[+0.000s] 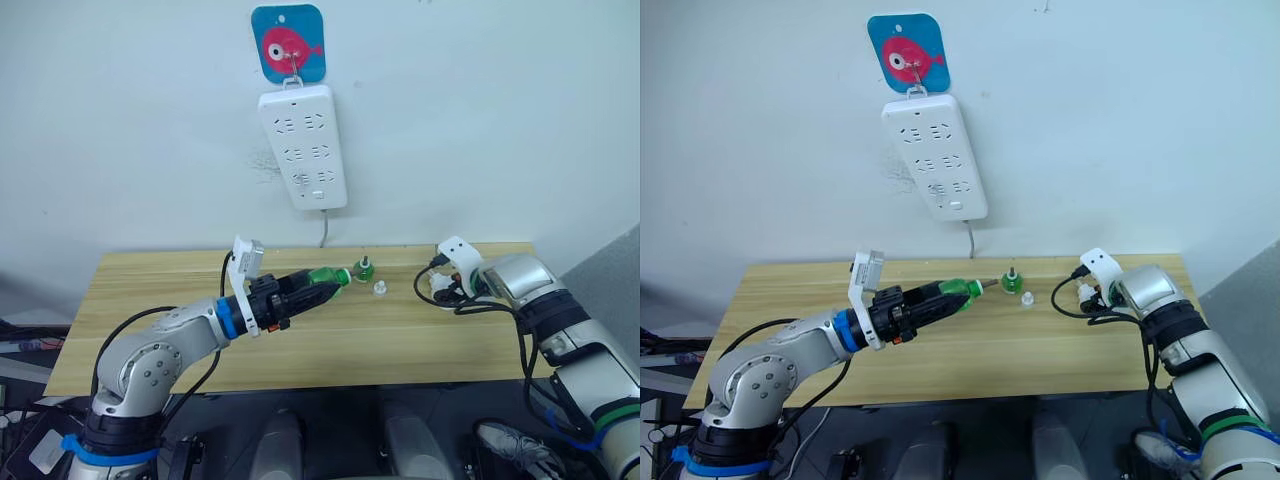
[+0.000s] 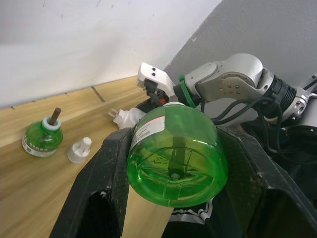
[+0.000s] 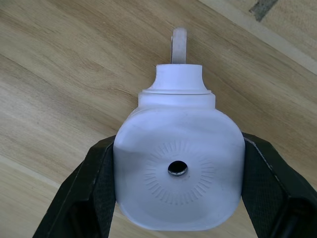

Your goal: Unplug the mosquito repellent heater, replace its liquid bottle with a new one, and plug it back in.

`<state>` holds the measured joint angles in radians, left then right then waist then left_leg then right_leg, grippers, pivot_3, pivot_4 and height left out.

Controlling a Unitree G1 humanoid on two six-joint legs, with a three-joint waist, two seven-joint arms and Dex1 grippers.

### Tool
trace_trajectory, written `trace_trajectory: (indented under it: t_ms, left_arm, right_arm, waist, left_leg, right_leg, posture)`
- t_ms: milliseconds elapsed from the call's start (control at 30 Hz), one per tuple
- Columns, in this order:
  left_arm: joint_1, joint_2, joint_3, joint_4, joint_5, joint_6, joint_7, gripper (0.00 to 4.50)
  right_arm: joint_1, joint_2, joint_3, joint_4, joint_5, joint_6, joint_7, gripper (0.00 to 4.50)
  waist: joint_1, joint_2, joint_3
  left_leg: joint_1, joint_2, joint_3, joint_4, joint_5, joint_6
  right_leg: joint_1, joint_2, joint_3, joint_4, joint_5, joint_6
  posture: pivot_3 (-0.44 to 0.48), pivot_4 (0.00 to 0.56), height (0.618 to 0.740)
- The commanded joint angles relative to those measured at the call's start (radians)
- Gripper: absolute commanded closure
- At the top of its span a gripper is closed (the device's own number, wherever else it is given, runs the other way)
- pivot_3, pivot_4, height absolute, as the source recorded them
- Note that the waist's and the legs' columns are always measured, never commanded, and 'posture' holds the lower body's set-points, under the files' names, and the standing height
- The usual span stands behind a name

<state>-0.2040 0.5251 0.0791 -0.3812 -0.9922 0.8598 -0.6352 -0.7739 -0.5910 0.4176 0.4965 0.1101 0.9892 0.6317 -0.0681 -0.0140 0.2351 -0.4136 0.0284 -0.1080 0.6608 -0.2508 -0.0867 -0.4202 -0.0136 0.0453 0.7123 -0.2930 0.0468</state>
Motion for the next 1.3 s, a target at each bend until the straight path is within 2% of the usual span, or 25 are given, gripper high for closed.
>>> trace_trajectory:
  t_ms: [33, 133, 200, 267, 333, 467, 567, 667, 800, 1000, 1300]
  left_arm:
    - [-0.023, 0.008, 0.011, 0.01, 0.01, -0.022, -0.041, 2.2]
    - [-0.053, 0.023, 0.017, 0.033, -0.003, -0.006, -0.083, 2.2]
    - [-0.08, 0.039, 0.024, 0.046, -0.028, 0.019, -0.112, 2.2]
    - [-0.119, 0.059, 0.04, 0.07, -0.061, 0.055, -0.134, 2.2]
    - [-0.153, 0.087, 0.053, 0.097, -0.093, 0.098, -0.157, 2.2]
    - [-0.204, 0.155, 0.064, 0.132, -0.156, 0.189, -0.223, 2.2]
    - [-0.254, 0.204, 0.056, 0.155, -0.178, 0.242, -0.282, 2.2]
    - [-0.296, 0.213, 0.045, 0.182, -0.176, 0.264, -0.313, 2.2]
    - [-0.355, 0.184, 0.033, 0.21, -0.176, 0.286, -0.322, 2.2]
    - [-0.372, 0.165, 0.033, 0.196, -0.187, 0.316, -0.331, 2.2]
    - [-0.366, 0.139, 0.033, 0.183, -0.195, 0.321, -0.31, 2.2]
  right_arm:
    - [0.009, -0.035, -0.077, -0.108, 0.008, 0.02, 0.02, 1.55]
    - [0.039, -0.062, -0.176, -0.226, 0.058, 0.076, 0.032, 1.55]
    - [0.097, -0.081, -0.295, -0.357, 0.127, 0.145, 0.042, 1.55]
    - [0.183, -0.077, -0.468, -0.533, 0.247, 0.241, 0.072, 1.55]
    - [0.257, -0.035, -0.639, -0.693, 0.381, 0.32, 0.101, 1.55]
    - [0.329, 0.086, -0.888, -0.897, 0.6, 0.458, 0.103, 1.55]
    - [0.336, 0.161, -1.003, -0.988, 0.751, 0.567, 0.105, 1.55]
    - [0.309, 0.205, -1.039, -0.994, 0.855, 0.622, 0.068, 1.55]
    - [0.302, 0.226, -1.024, -0.973, 1.019, 0.625, 0.004, 1.55]
    - [0.285, 0.284, -1.006, -0.946, 1.153, 0.612, -0.145, 1.55]
    - [0.323, 0.237, -0.896, -0.891, 1.393, 0.484, -0.323, 1.55]
  waist:
    - [0.0, 0.0, 0.0]
    - [-0.001, 0.0, 0.0]
    - [-0.002, 0.0, 0.0]
    - [0.001, 0.0, 0.0]
    - [0.0, 0.0, 0.0]
    - [-0.019, 0.0, 0.0]
    - [-0.03, 0.001, 0.0]
    - [-0.042, 0.001, 0.0]
    - [-0.045, 0.001, 0.001]
    - [-0.051, 0.001, 0.001]
    - [-0.048, 0.001, 0.001]
  left_leg:
    - [0.0, 0.0, 0.0, 0.0, 0.0, 0.0]
    - [-0.001, 0.0, 0.0, 0.0, 0.0, 0.0]
    - [-0.001, 0.0, 0.0, 0.0, 0.0, 0.0]
    - [-0.001, 0.0, -0.001, 0.0, 0.0, 0.0]
    - [-0.002, 0.0, -0.002, 0.0, 0.0, 0.0]
    - [-0.001, 0.0, -0.001, 0.0, 0.0, 0.0]
    - [0.0, 0.001, -0.001, 0.0, 0.0, 0.0]
    - [0.001, 0.001, -0.001, -0.001, 0.0, 0.0]
    - [0.0, 0.001, -0.001, -0.001, 0.0, 0.0]
    - [0.0, 0.002, 0.0, -0.001, 0.0, 0.0]
    - [0.0, 0.002, 0.0, -0.002, 0.0, 0.0]
  right_leg:
    - [0.0, 0.0, 0.0, 0.0, 0.0, 0.0]
    - [0.0, 0.0, 0.0, 0.0, 0.0, 0.0]
    - [0.0, 0.0, 0.0, 0.0, 0.0, 0.0]
    - [0.0, 0.0, -0.001, 0.0, 0.0, 0.0]
    - [0.0, 0.0, -0.002, -0.001, 0.0, 0.0]
    - [0.0, 0.0, -0.001, 0.0, 0.0, 0.0]
    - [0.0, 0.001, -0.001, 0.0, 0.0, 0.0]
    - [0.0, 0.002, -0.001, 0.0, 0.0, 0.0]
    - [0.0, 0.002, -0.001, 0.0, 0.0, 0.0]
    - [0.0, 0.002, 0.0, 0.0, 0.0, 0.0]
    - [0.0, 0.002, 0.0, 0.0, 0.0, 0.0]
  posture:
    - [-0.059, 0.177, 0.725]
    - [-0.08, 0.177, 0.725]
    - [-0.094, 0.179, 0.725]
    - [-0.114, 0.187, 0.725]
    - [-0.132, 0.195, 0.725]
    - [-0.169, 0.201, 0.725]
    - [-0.182, 0.205, 0.725]
    - [-0.187, 0.205, 0.725]
    - [-0.188, 0.205, 0.725]
    - [-0.178, 0.203, 0.725]
    - [-0.151, 0.198, 0.725]
